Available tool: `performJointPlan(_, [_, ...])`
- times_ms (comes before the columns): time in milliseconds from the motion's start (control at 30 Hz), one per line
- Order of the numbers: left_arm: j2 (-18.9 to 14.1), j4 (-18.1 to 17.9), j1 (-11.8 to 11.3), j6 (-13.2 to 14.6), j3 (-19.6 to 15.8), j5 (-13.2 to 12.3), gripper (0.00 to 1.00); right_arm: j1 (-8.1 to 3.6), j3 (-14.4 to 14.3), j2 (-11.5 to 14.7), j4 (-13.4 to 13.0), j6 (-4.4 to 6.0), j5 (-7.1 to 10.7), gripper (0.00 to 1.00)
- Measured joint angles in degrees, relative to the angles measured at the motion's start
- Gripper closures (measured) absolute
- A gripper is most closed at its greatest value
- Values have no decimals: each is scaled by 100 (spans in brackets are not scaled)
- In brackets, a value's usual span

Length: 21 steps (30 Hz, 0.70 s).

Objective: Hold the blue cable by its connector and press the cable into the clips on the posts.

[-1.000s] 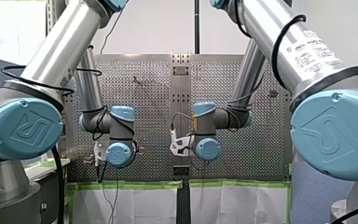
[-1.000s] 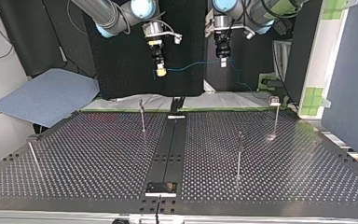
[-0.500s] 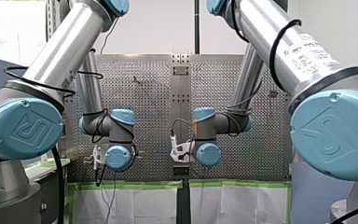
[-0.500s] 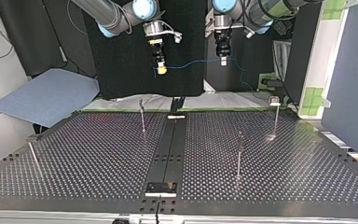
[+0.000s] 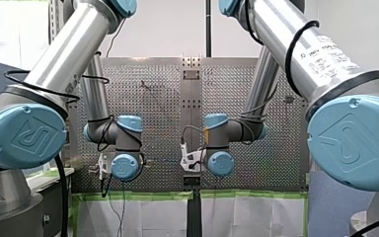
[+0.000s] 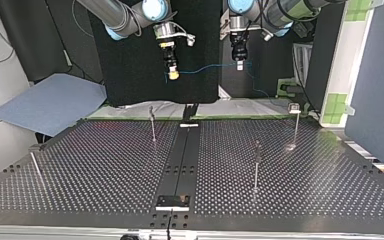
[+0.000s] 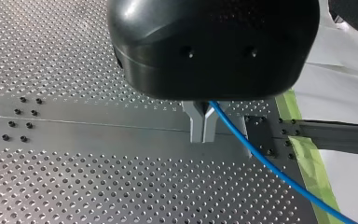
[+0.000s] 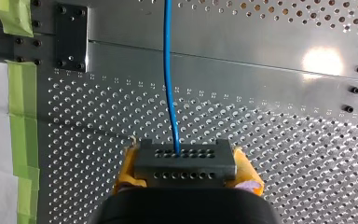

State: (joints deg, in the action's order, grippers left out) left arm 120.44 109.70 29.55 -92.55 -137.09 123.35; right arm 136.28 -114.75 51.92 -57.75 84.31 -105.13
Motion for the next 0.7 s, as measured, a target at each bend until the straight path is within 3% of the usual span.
performJointPlan(333, [15, 14, 13, 14, 0, 14, 100, -14, 18, -6, 16, 16, -17, 100])
performJointPlan(600, [-192, 348, 209, 347, 10, 348, 100, -38, 291, 293, 369, 320, -321, 100])
performJointPlan(700, [-350, 509, 179, 509, 10, 509, 100, -32, 322, 461, 538, 348, -274, 100])
